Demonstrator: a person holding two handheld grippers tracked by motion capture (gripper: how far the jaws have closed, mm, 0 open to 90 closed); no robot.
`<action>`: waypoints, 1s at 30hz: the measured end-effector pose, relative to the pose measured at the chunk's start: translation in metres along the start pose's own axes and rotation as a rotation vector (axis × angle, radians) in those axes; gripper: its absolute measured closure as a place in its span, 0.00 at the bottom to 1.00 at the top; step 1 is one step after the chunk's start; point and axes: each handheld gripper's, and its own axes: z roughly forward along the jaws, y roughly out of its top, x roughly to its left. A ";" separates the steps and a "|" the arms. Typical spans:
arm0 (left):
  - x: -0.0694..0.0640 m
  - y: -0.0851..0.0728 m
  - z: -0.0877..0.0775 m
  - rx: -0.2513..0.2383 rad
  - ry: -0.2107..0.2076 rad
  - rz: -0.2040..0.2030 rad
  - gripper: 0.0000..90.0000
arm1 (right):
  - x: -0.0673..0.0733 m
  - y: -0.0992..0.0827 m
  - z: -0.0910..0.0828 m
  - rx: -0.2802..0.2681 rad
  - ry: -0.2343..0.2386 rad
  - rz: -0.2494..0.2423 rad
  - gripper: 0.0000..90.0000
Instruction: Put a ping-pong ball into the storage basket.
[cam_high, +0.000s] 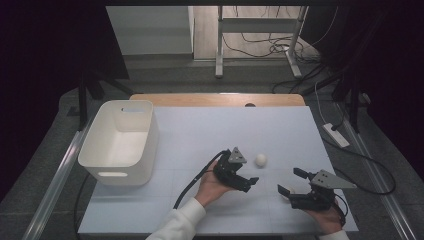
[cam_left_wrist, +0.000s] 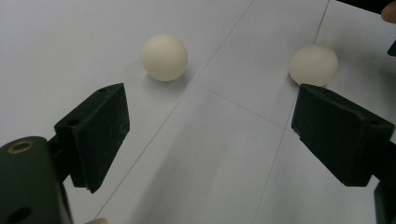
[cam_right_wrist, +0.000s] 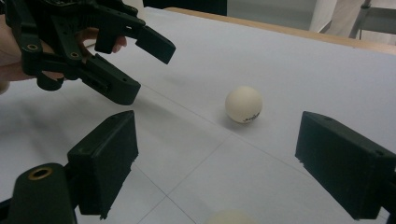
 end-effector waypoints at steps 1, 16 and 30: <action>0.000 0.000 0.000 0.000 0.000 0.000 0.14 | 0.000 0.000 0.000 0.000 0.000 0.000 0.14; 0.004 0.006 0.004 0.002 -0.001 -0.003 0.14 | 0.001 0.001 -0.001 -0.002 0.001 0.001 0.14; 0.001 0.016 0.008 0.006 -0.009 0.020 0.13 | 0.000 0.002 -0.002 -0.009 -0.001 0.002 0.14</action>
